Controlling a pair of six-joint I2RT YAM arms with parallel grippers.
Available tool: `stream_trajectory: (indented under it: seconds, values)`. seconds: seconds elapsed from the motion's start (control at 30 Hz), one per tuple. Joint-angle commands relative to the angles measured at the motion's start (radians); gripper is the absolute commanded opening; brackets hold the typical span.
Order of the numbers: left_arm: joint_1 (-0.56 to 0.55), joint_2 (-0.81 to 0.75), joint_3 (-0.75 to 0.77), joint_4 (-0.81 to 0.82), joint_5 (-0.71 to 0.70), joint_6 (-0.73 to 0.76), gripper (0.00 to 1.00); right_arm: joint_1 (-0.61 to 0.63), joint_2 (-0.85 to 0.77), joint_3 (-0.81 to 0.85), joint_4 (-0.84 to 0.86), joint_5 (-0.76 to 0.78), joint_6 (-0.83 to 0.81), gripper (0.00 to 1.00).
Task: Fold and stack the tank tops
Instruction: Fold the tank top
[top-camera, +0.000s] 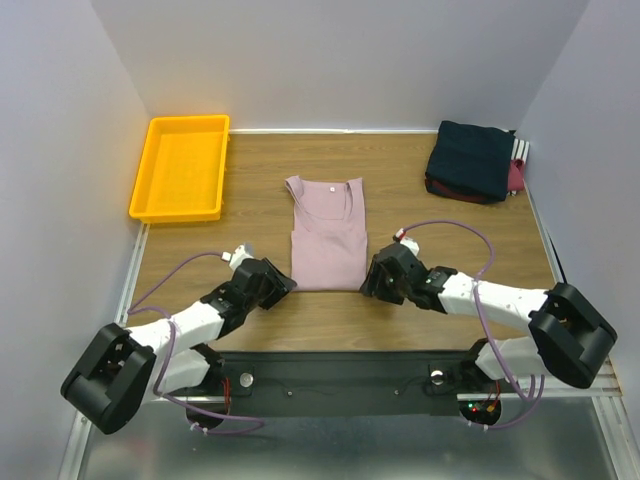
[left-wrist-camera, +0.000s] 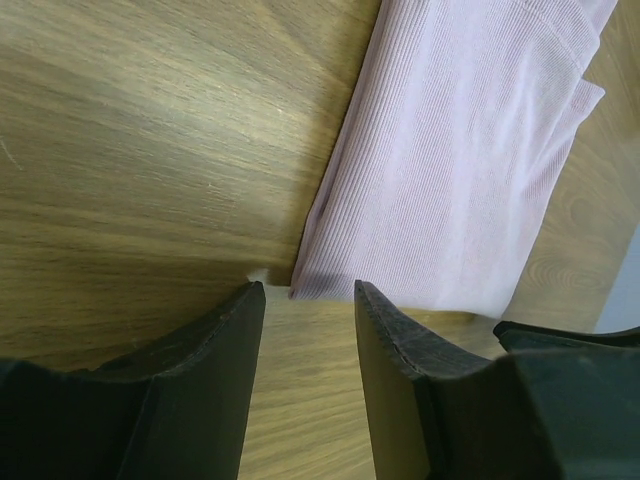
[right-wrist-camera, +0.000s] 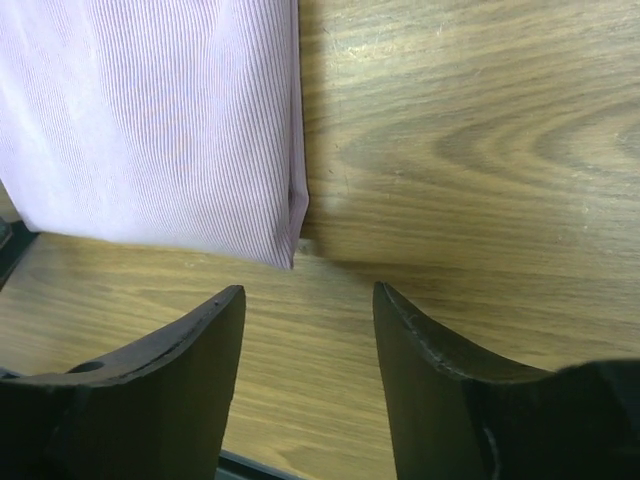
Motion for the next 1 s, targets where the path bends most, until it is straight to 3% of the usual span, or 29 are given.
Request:
stream_trajectory:
  seconds: [0.0,0.6,0.77,0.83,0.97]
  values:
    - [-0.006,0.041,-0.005,-0.031,-0.022,-0.007,0.52,0.008,0.029,0.043,0.069,0.046,0.043,0.58]
    - [-0.065,0.16,0.008,-0.025,-0.041,-0.005,0.49,0.005,0.134,0.046,0.121,0.112,0.075,0.47]
    - [-0.079,0.212,0.025,-0.023,-0.05,-0.013,0.47,0.003,0.161,0.058,0.129,0.113,0.066,0.38]
    - [-0.085,0.236,0.041,-0.023,-0.053,-0.011,0.43,0.005,0.164,0.063,0.129,0.121,0.055,0.31]
    - [-0.093,0.253,0.058,-0.02,-0.05,-0.001,0.27,0.006,0.158,0.064,0.126,0.131,0.029,0.17]
